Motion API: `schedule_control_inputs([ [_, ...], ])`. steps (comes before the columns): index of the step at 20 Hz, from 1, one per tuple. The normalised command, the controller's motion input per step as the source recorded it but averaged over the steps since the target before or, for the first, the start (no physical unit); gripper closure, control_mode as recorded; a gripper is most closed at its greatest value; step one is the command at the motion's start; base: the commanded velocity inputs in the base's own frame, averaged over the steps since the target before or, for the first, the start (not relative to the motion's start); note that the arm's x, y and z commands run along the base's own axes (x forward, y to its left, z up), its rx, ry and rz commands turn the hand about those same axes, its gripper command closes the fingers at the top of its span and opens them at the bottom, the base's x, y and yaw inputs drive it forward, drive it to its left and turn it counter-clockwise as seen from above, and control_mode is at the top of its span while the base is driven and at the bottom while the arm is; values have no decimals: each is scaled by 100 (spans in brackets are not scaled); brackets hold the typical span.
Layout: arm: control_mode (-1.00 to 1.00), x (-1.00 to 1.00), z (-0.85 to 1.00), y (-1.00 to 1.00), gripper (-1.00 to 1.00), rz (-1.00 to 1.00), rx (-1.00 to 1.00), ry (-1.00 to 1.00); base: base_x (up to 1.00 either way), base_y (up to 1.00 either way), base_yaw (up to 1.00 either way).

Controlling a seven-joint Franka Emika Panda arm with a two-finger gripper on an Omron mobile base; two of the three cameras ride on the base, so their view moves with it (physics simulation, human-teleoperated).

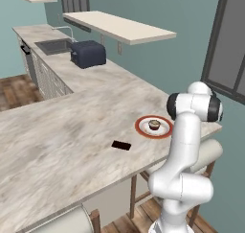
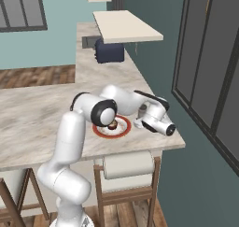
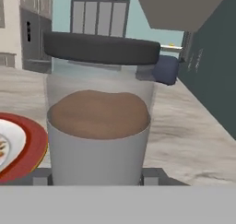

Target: Take the cinnamon bottle from the cabinet and place it on the dining table, next to the plate with the cupcake. Then take the chocolate from the dining counter and place it on the cupcake plate.

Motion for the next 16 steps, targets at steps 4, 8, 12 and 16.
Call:
schedule_control_inputs([
  [4, -100, 9, -50, 17, 100, -9, -22, -6, 0, 0, 0],
  [8, -100, 8, -49, 11, 100, -13, -16, 0, 0, 0, 0],
  [12, -100, 7, -42, -12, 100, -9, -3, 0, 0, 0, 0],
  [16, -100, 1, -39, -13, -100, -8, 0, 0, 0, 0, 0],
])
